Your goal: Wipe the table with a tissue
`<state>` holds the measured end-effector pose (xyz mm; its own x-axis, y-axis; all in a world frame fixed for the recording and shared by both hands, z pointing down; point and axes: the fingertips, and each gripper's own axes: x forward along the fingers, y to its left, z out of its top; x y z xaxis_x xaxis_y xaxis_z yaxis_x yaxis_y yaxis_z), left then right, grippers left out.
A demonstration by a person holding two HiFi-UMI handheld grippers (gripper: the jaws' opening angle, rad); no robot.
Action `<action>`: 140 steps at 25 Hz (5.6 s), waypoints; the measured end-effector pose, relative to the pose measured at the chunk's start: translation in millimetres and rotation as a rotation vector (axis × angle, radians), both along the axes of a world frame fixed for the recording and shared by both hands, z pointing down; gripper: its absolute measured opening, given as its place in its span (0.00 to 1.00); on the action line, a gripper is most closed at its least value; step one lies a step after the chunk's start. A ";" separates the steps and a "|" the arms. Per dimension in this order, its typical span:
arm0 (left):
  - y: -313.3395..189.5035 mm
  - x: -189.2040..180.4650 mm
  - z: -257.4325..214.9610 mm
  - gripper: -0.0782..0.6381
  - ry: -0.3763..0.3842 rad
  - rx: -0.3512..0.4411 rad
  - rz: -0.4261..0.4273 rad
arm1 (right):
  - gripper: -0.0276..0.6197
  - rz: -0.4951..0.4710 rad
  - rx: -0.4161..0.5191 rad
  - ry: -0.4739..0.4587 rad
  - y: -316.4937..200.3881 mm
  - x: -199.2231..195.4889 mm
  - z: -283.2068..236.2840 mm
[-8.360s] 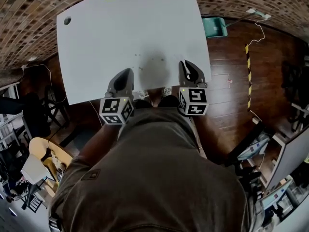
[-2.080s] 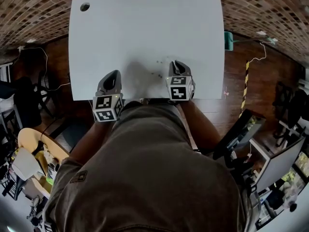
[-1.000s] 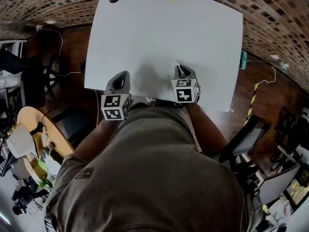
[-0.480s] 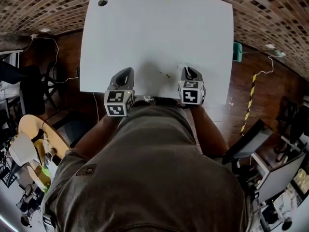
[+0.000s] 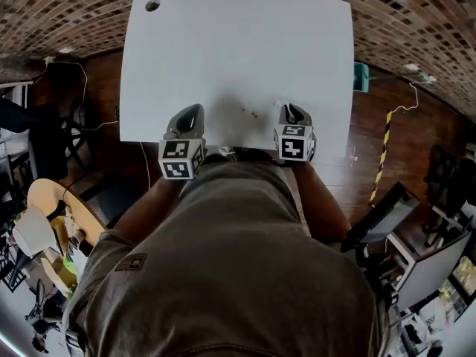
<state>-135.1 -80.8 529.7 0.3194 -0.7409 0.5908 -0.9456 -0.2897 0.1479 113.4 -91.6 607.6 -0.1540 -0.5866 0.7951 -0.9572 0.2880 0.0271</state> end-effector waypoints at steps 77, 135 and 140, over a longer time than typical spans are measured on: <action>16.0 -30.8 28.7 0.11 0.006 -0.059 0.134 | 0.11 0.127 0.012 0.032 42.2 -25.7 -0.8; 26.0 -124.5 19.5 0.11 -0.028 -0.034 -0.001 | 0.11 -0.163 0.019 -0.036 12.8 -180.4 2.1; 18.7 -98.8 21.3 0.11 -0.015 -0.036 0.051 | 0.11 -0.109 0.013 -0.033 19.2 -155.7 1.7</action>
<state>-233.8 -62.1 551.1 0.3472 -0.7016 0.6223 -0.9319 -0.3327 0.1448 -42.3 -72.4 609.4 -0.2435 -0.5752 0.7809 -0.9207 0.3902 0.0003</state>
